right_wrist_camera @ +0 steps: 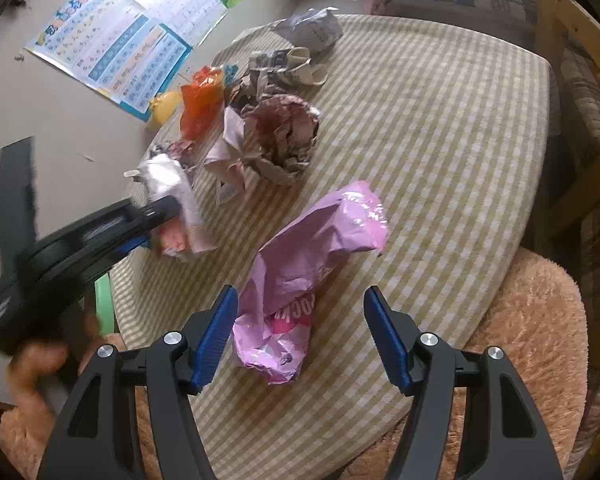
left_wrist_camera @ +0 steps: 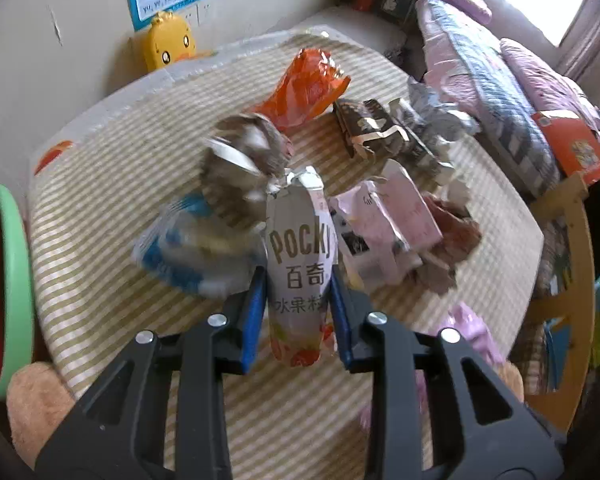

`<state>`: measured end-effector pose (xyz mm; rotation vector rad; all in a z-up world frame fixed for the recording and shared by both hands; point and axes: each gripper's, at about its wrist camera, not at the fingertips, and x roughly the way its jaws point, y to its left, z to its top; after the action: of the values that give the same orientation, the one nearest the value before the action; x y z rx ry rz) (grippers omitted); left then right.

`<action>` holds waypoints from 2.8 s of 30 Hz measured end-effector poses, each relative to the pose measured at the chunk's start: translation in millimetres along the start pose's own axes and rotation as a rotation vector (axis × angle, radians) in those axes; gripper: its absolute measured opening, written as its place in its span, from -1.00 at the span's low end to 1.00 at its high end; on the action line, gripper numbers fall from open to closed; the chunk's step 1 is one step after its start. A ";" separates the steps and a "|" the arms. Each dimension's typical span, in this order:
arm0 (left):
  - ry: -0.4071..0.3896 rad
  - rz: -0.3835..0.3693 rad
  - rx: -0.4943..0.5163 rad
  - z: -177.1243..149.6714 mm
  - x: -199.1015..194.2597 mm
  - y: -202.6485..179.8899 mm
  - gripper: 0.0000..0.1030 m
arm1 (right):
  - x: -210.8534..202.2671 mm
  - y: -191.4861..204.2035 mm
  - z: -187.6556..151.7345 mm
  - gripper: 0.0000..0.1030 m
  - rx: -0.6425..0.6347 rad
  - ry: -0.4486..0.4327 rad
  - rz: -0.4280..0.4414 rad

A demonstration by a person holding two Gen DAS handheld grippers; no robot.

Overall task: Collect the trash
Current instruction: 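Lift the Pocky box with the left tool while the right tool grasps the pink bag, then carry Pocky box and pink bag to the green bucket and open both tools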

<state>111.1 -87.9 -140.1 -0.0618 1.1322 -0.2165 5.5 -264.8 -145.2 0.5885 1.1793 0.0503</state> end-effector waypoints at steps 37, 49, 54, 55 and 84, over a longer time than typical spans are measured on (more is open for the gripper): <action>-0.028 -0.022 -0.104 -53.9 -66.6 56.5 -0.39 | 31.4 37.1 2.1 -0.57 -0.175 0.000 -0.023; -0.039 -0.017 -0.088 -53.9 -70.1 52.4 -0.38 | -8.1 54.3 5.9 -0.60 -0.171 -0.082 0.068; -0.047 -0.015 -0.088 -54.0 -72.9 53.5 -0.38 | -16.4 60.1 3.9 -0.60 -0.174 -0.092 0.088; -0.048 -0.017 -0.087 -53.9 -73.2 53.4 -0.38 | -17.5 61.3 3.7 -0.60 -0.176 -0.093 0.090; -0.111 -0.023 -0.124 -53.4 -89.4 70.7 -0.37 | -36.6 92.3 -0.5 -0.59 -0.226 -0.125 0.111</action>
<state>36.4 2.6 -94.3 -0.1942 1.0343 -0.1611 14.6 -198.4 -71.8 0.4505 1.0026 0.2354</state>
